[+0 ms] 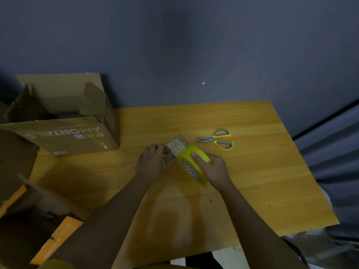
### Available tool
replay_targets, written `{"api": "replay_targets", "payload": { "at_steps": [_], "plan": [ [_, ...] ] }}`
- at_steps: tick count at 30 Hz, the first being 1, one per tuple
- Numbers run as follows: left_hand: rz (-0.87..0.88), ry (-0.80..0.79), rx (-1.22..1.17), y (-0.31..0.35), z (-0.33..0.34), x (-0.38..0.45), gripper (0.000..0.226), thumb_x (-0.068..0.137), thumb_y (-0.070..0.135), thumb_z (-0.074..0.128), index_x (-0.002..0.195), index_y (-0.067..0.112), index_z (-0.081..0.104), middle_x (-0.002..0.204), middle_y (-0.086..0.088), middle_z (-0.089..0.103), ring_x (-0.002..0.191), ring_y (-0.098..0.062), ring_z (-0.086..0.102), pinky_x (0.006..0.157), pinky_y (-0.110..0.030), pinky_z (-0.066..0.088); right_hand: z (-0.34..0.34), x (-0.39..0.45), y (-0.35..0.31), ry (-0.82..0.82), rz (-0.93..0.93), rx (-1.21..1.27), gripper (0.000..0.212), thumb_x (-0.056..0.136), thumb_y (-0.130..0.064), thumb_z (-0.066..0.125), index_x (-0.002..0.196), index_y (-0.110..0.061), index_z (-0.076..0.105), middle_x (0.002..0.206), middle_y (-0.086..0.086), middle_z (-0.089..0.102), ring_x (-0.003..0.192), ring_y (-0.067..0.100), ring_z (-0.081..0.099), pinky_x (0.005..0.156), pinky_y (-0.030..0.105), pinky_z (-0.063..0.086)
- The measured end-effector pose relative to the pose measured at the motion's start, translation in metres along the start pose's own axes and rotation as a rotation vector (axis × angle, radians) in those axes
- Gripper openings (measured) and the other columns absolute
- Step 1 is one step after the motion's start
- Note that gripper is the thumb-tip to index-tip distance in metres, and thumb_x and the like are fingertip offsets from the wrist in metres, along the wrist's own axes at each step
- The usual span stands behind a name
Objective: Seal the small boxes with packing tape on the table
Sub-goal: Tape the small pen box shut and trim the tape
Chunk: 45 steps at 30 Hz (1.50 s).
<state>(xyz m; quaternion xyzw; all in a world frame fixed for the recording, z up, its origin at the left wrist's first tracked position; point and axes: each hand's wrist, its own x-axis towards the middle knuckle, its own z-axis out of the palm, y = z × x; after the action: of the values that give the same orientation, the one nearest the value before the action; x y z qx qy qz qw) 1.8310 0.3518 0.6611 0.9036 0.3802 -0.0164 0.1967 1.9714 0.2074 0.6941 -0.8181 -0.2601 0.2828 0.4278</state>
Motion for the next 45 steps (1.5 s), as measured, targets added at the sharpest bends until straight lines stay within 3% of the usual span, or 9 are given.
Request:
{"api": "replay_targets", "payload": {
  "at_steps": [5, 9, 14, 19, 23, 31, 38, 42, 45],
  "plan": [
    [-0.007, -0.027, 0.322, -0.006, 0.017, -0.005, 0.094, 0.085, 0.074, 0.035, 0.153, 0.012, 0.014, 0.149, -0.010, 0.034, 0.128, -0.029, 0.042, 0.100, -0.047, 0.037, 0.002, 0.003, -0.014, -0.087, -0.012, -0.074, 0.046, 0.087, -0.050, 0.063, 0.079, -0.004, 0.065, 0.068, 0.008, 0.061, 0.062, 0.014, 0.055, 0.061, 0.032, 0.040],
    [0.019, 0.026, 0.346, -0.016, 0.020, 0.002, 0.079, 0.090, 0.065, 0.040, 0.150, 0.015, 0.027, 0.136, -0.012, 0.049, 0.108, -0.033, 0.054, 0.080, -0.045, 0.047, -0.010, -0.007, 0.008, -0.193, -0.036, 0.097, 0.030, 0.091, -0.031, 0.065, 0.078, -0.004, 0.067, 0.065, 0.000, 0.053, 0.061, 0.005, 0.047, 0.061, 0.029, 0.037],
    [0.094, 0.042, 0.363, -0.021, 0.021, 0.006, 0.074, 0.088, 0.065, 0.037, 0.135, 0.010, 0.053, 0.108, -0.017, 0.063, 0.080, -0.035, 0.062, 0.061, -0.045, 0.052, -0.004, -0.028, 0.063, -0.077, 0.199, -0.256, 0.049, 0.082, -0.057, 0.066, 0.054, -0.018, 0.055, 0.050, -0.002, 0.051, 0.058, 0.013, 0.054, 0.060, 0.033, 0.037],
    [0.061, -0.041, 0.273, -0.024, 0.017, 0.010, 0.079, 0.093, 0.066, 0.029, 0.154, 0.019, 0.011, 0.144, -0.009, 0.036, 0.121, -0.031, 0.044, 0.092, -0.043, 0.039, 0.003, -0.020, 0.060, -0.134, 0.315, -0.322, 0.062, 0.075, -0.079, 0.052, 0.073, -0.018, 0.057, 0.075, 0.003, 0.059, 0.083, 0.027, 0.062, 0.067, 0.032, 0.039],
    [0.027, -0.056, 0.273, -0.018, 0.014, 0.009, 0.080, 0.093, 0.064, 0.032, 0.153, 0.021, 0.002, 0.153, -0.008, 0.022, 0.137, -0.029, 0.026, 0.111, -0.049, 0.021, -0.004, -0.022, 0.063, -0.203, 0.329, -0.260, 0.067, 0.077, -0.076, 0.052, 0.102, -0.016, 0.069, 0.105, 0.004, 0.066, 0.103, 0.024, 0.061, 0.084, 0.035, 0.045],
    [-0.079, -0.069, 0.310, 0.005, 0.007, 0.000, 0.083, 0.094, 0.053, 0.043, 0.153, 0.016, -0.003, 0.158, -0.011, 0.004, 0.145, -0.029, 0.008, 0.115, -0.055, 0.002, -0.019, -0.022, 0.062, -0.312, 0.282, -0.256, 0.060, 0.091, -0.058, 0.050, 0.128, -0.012, 0.058, 0.130, 0.009, 0.057, 0.118, 0.026, 0.054, 0.085, 0.028, 0.036],
    [0.022, 0.155, 0.160, 0.044, 0.017, -0.026, 0.061, 0.082, 0.020, 0.057, 0.140, 0.007, 0.042, 0.140, -0.022, 0.040, 0.128, -0.043, 0.038, 0.109, -0.060, 0.021, -0.030, 0.012, 0.069, -0.037, 0.190, -0.089, 0.037, 0.100, -0.042, 0.042, 0.087, -0.014, 0.063, 0.095, 0.013, 0.068, 0.097, 0.033, 0.063, 0.085, 0.039, 0.048],
    [-0.001, 0.140, 0.121, 0.081, 0.024, -0.034, 0.051, 0.077, 0.023, 0.057, 0.126, 0.009, 0.057, 0.125, -0.020, 0.053, 0.114, -0.041, 0.052, 0.098, -0.059, 0.038, -0.039, 0.050, 0.072, -0.011, 0.091, -0.249, 0.025, 0.099, -0.024, 0.049, 0.107, -0.008, 0.064, 0.112, 0.014, 0.065, 0.106, 0.033, 0.059, 0.085, 0.036, 0.044],
    [-0.072, 0.153, 0.066, 0.093, 0.023, -0.035, 0.045, 0.083, 0.023, 0.055, 0.127, 0.011, 0.055, 0.121, -0.017, 0.052, 0.110, -0.039, 0.050, 0.095, -0.053, 0.042, -0.048, 0.091, 0.076, -0.142, -0.007, -0.519, 0.038, 0.095, -0.016, 0.050, 0.132, -0.009, 0.053, 0.134, 0.015, 0.052, 0.122, 0.033, 0.051, 0.095, 0.040, 0.044]
  ]
}}
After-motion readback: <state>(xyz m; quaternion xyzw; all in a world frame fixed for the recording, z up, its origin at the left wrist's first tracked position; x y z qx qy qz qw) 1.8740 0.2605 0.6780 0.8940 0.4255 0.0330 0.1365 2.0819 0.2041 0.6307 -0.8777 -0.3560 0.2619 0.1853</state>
